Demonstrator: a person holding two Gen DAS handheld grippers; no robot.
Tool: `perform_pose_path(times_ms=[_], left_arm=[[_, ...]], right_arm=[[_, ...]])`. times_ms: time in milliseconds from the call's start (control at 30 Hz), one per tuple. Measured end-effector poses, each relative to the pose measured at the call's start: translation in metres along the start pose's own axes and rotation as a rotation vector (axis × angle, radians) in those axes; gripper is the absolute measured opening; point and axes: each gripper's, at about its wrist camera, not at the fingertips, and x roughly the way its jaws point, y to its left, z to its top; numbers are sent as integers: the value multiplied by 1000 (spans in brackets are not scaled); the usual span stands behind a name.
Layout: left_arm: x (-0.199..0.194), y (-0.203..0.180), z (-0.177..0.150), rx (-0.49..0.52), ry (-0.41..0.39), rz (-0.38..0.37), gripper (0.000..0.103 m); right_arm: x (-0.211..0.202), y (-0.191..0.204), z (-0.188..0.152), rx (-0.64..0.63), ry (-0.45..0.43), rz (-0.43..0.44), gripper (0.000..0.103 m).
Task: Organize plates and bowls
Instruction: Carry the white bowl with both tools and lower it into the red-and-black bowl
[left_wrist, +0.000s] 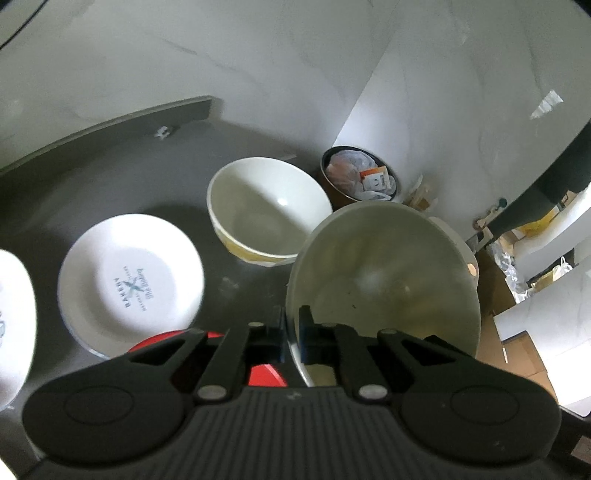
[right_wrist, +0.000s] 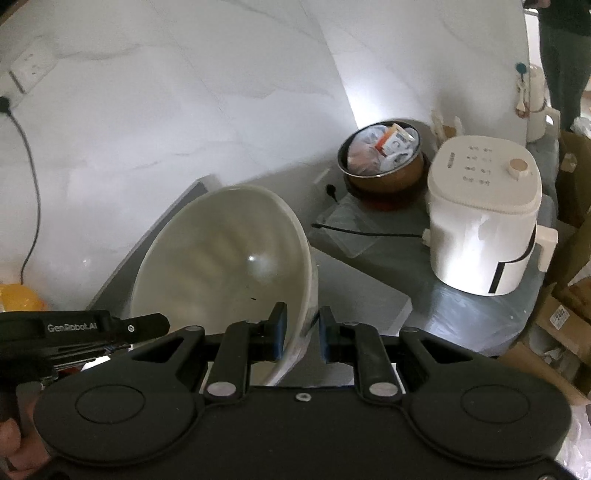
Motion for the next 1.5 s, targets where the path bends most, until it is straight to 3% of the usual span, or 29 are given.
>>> perform_pose_path(times_ms=[600, 1500], left_arm=[[-45, 46, -17, -59, -32, 63, 6], [-14, 97, -52, -164, 94, 134, 9]], right_arm=[[-9, 54, -25, -89, 22, 66, 19], [36, 75, -58, -165, 201, 48, 20]])
